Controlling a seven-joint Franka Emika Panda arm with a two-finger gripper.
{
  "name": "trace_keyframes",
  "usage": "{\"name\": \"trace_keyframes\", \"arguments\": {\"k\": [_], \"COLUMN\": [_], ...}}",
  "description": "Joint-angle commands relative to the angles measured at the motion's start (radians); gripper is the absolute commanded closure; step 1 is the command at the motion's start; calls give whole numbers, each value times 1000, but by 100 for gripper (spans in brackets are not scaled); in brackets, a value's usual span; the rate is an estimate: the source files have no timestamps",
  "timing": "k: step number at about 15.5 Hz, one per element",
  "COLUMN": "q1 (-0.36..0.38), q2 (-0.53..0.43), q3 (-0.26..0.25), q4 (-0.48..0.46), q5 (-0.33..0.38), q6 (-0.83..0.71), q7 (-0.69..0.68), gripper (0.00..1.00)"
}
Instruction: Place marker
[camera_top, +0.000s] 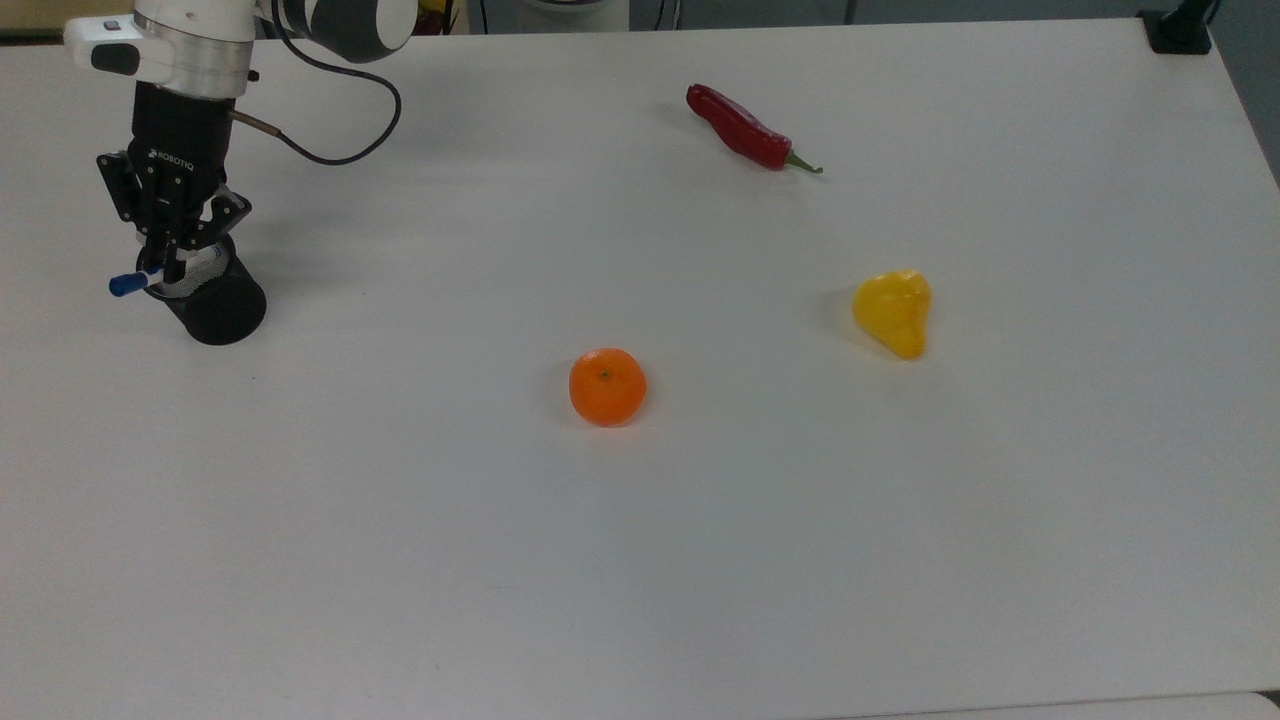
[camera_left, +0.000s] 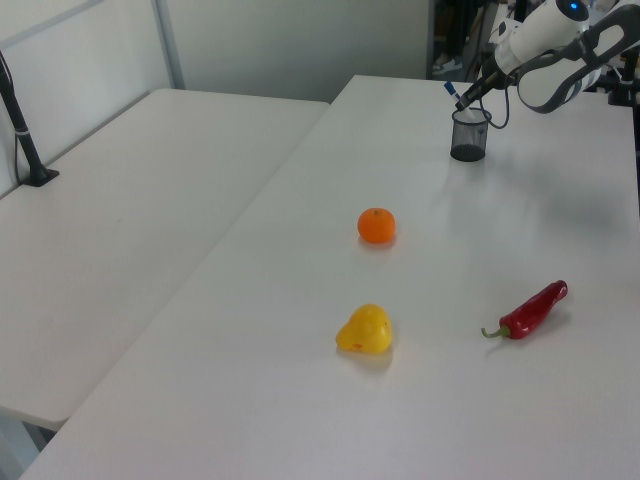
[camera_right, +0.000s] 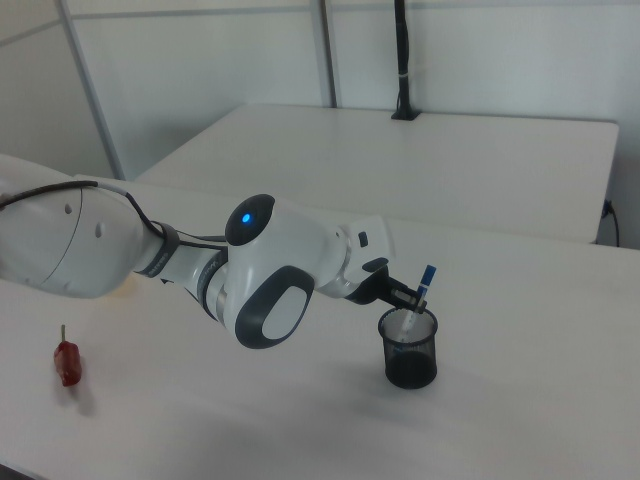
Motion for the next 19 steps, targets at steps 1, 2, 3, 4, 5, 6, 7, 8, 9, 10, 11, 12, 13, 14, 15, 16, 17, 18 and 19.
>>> {"name": "trace_keyframes", "arguments": {"k": [1,2,3,4,5,6,7,8,9,10,11,12,13,14,15,16,17,18,19], "q1": [6,6,6,6,6,6,6,6,6,6,8,9,9,8,9,15,21,24,24], "q2": [-14,-14,-16,-19,-25,-26,-28,-29,-38,-52,-65,-83,-92,-104,-111,-129,-144,-170,-190], "q3": [-12,-12,-12,-12,-12,-12,-12,-12,-13,-16,-20,-20,-21,-21,-21,-21,-21,-21,-20], "q4": [-16,-16,-16,-14,-11,-11,-9,-9,-8,0,18,52,91,133,165,190,202,214,233], "q5": [-12,-12,-12,-12,-11,-11,-11,-11,-9,-11,-11,-11,-11,-11,-8,-3,-3,2,3], "q6": [22,21,21,19,15,13,11,11,8,-16,-72,-155,-264,-362,-442,-511,-571,-634,-700], "q7": [-16,-16,-14,-14,-7,-5,-7,-7,-7,-7,-7,-8,-10,-10,-5,-1,-1,1,1], "gripper": [70,65,60,57,50,45,34,20,2,0,0,0,0,0,0,0,0,0,0]}}
